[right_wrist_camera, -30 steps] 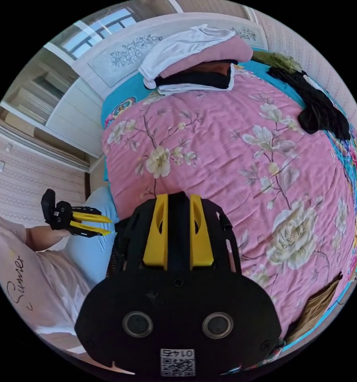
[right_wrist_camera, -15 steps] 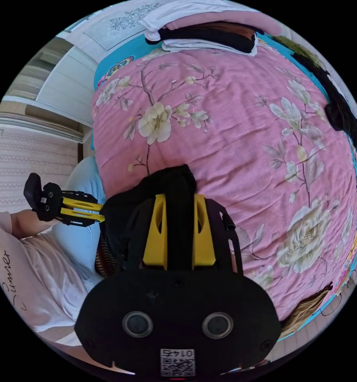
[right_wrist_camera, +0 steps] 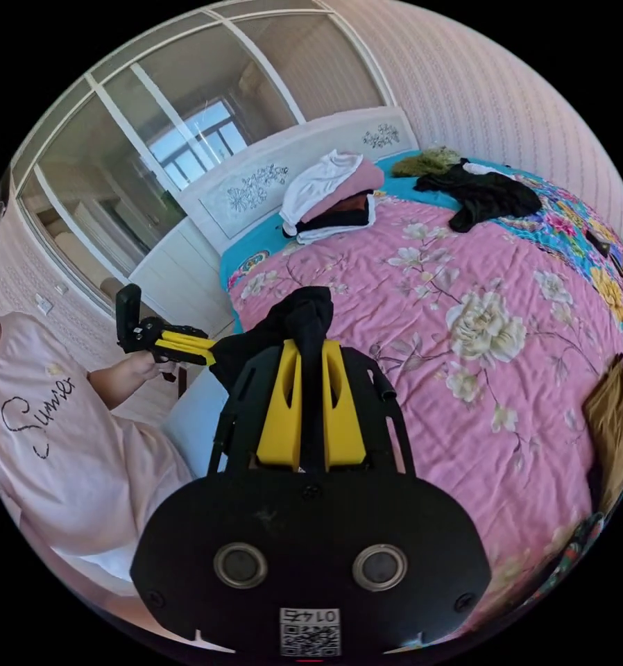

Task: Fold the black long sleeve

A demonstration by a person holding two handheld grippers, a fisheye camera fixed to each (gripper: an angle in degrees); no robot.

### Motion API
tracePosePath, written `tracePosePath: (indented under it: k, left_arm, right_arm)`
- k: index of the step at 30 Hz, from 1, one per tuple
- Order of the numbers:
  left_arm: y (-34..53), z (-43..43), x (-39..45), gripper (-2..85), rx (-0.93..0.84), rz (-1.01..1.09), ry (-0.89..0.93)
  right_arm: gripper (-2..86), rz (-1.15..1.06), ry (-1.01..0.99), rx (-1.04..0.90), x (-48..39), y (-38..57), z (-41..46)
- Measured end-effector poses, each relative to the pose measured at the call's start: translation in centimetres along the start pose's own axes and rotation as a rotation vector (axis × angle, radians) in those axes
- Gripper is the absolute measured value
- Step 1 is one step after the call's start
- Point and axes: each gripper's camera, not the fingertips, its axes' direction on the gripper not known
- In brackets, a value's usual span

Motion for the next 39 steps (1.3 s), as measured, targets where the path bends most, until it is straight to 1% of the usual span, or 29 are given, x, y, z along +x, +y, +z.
tracePosePath:
  k: [2,7,9,15,17,18,20,21,22,23,25,26,27,29,31,33,35,37,39]
  left_arm:
    - [-3.4,-0.3,0.9,-0.3,0.018,0.06,-0.011]
    - [-11.8,0.3,3.8,-0.3,0.042,0.2,-0.057]
    - [-15.2,1.4,4.8,-0.2,0.039,0.24,-0.051]
    - [-28.1,9.3,9.4,0.4,-0.047,0.328,0.099]
    - [-33.6,13.0,12.1,1.5,-0.036,0.322,0.198]
    - [-34.9,14.1,12.7,2.0,-0.035,0.308,0.229]
    - [-39.4,18.6,14.3,5.4,-0.072,0.209,0.325]
    - [-40.2,19.6,14.5,6.6,-0.094,0.171,0.333]
    - [-41.2,21.1,14.6,7.8,-0.128,0.111,0.361]
    - [-41.5,21.8,14.7,8.5,-0.14,0.091,0.376]
    - [-41.0,21.8,14.5,8.7,-0.132,0.127,0.35]
    - [-40.3,21.3,14.0,8.6,-0.134,0.168,0.306]
    - [-39.8,21.0,13.6,8.5,-0.136,0.19,0.281]
    - [-36.9,18.9,11.1,8.2,-0.148,0.245,0.214]
    - [-33.6,16.5,8.6,7.7,-0.132,0.269,0.215]
    - [-29.7,13.7,5.8,7.2,-0.114,0.26,0.214]
    - [-23.8,9.5,1.7,6.7,-0.104,0.191,0.177]
    - [-19.4,6.1,-1.5,6.6,-0.09,0.112,0.141]
    - [-15.4,2.5,-4.9,6.6,-0.058,0.008,0.09]
  right_arm:
    - [4.9,0.05,0.047,0.067,0.2,1.4,-2.6]
    - [4.9,0.15,0.163,0.138,2.6,1.7,-6.4]
    - [4.9,0.182,0.213,0.129,4.1,1.3,-7.8]
    - [4.9,0.343,0.394,0.035,11.5,0.7,-14.5]
    - [5.1,0.437,0.489,-0.044,15.2,0.5,-17.9]
    - [5.2,0.467,0.516,-0.069,16.3,0.4,-18.7]
    - [6.9,0.637,0.635,-0.133,20.6,1.0,-21.5]
    - [7.7,0.693,0.663,-0.14,21.6,1.4,-22.1]
    - [8.9,0.806,0.687,-0.139,23.1,2.3,-22.8]
    - [9.8,0.87,0.692,-0.136,23.7,3.1,-23.1]
    - [10.4,0.855,0.703,-0.076,23.2,3.6,-23.0]
    - [10.5,0.81,0.721,-0.044,22.2,3.7,-22.6]
    - [10.6,0.787,0.731,-0.038,21.7,3.7,-22.3]
    - [10.5,0.672,0.734,-0.045,18.9,3.6,-20.3]
    - [10.3,0.583,0.703,-0.028,16.1,3.8,-18.1]
    - [10.2,0.512,0.627,-0.032,13.4,4.2,-15.4]
    - [9.9,0.457,0.483,-0.054,10.3,5.0,-10.9]
    - [9.8,0.404,0.394,-0.105,8.3,5.2,-7.0]
    - [9.7,0.333,0.366,-0.184,6.1,4.6,-2.9]
